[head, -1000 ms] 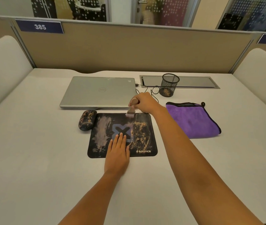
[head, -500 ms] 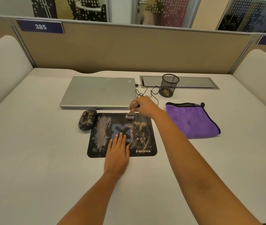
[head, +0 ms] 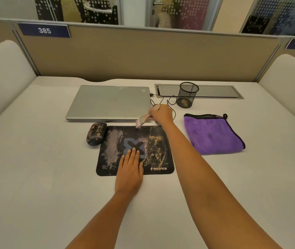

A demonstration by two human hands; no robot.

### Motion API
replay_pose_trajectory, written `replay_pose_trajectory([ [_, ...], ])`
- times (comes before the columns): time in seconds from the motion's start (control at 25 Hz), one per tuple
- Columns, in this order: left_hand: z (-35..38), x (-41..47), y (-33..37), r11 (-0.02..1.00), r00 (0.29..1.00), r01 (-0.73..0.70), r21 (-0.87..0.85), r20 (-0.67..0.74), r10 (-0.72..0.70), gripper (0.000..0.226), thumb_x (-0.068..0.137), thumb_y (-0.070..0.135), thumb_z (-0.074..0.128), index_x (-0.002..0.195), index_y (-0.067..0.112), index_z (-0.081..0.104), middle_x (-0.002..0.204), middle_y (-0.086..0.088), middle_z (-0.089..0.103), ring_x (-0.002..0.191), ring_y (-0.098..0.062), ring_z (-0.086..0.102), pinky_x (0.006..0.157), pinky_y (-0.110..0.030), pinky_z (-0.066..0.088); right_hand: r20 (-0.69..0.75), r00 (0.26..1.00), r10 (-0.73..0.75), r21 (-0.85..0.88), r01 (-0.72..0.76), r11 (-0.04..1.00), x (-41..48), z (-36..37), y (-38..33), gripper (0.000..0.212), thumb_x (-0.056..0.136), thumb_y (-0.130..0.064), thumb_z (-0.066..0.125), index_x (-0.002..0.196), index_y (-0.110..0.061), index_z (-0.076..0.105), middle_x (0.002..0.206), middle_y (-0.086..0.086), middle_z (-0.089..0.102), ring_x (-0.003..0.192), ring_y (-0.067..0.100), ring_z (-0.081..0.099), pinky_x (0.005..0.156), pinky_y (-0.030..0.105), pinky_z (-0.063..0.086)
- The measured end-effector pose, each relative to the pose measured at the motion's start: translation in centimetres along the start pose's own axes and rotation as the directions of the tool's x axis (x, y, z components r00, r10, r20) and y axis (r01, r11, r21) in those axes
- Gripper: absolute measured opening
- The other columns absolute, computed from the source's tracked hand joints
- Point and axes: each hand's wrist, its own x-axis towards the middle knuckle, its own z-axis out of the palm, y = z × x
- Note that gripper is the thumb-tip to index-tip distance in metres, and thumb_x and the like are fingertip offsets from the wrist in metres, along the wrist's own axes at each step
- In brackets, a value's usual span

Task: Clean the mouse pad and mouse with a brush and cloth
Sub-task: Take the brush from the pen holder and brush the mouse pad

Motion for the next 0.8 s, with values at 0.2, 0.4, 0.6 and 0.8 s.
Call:
replay_pose_trajectory([
  [0.2, 0.3, 0.0, -0.1, 1.0, 0.999, -0.004, 0.006, -0.032, 0.004, 0.07, 0.087, 0.045, -0.001, 0.144, 0.013, 0.025, 0.152, -0.005, 0.026, 0.142, -0.019, 0.015, 0.114, -0.034, 0.001, -0.063, 0.994, 0.091, -0.073, -0.095, 0.993, -0.5, 0.3, 0.3, 0.025, 0.09, -0.014, 0.057, 0.107, 0.002, 0.066, 0.11, 0.014, 0.068, 0.103, 0.027, 0.064, 0.066, 0.022, 0.045],
  [0.4, 0.2, 0.1, 0.0, 1.0, 0.999, -0.009, 0.007, -0.031, 0.009, 0.071, 0.087, 0.046, -0.002, 0.144, 0.013, 0.025, 0.152, -0.005, 0.026, 0.142, -0.021, 0.015, 0.112, -0.036, -0.002, -0.141, 0.98, 0.141, -0.16, -0.163, 0.974, 0.4, -2.1, 0.3, 0.026, 0.088, -0.008, 0.057, 0.111, 0.003, 0.063, 0.116, 0.017, 0.064, 0.108, 0.03, 0.062, 0.075, 0.028, 0.047],
  [0.6, 0.5, 0.1, -0.2, 1.0, 1.0, 0.0, 0.02, -0.023, 0.001, 0.067, 0.089, 0.044, 0.003, 0.142, 0.013, 0.029, 0.15, -0.006, 0.031, 0.141, -0.021, 0.02, 0.113, -0.038, 0.003, -0.018, 0.995, 0.096, -0.045, -0.097, 0.994, 0.3, 0.7, -1.0, 0.025, 0.089, -0.013, 0.057, 0.108, 0.002, 0.064, 0.111, 0.014, 0.066, 0.096, 0.026, 0.063, 0.054, 0.019, 0.04],
  [0.8, 0.3, 0.1, -0.1, 1.0, 1.0, -0.01, 0.015, -0.021, 0.01, 0.069, 0.088, 0.045, -0.001, 0.143, 0.013, 0.026, 0.151, -0.005, 0.028, 0.142, -0.021, 0.017, 0.113, -0.036, 0.001, -0.083, 0.992, 0.092, -0.15, -0.104, 0.983, 0.2, -0.5, 0.4, 0.022, 0.087, -0.006, 0.056, 0.103, 0.004, 0.066, 0.108, 0.018, 0.067, 0.103, 0.03, 0.065, 0.063, 0.025, 0.047],
])
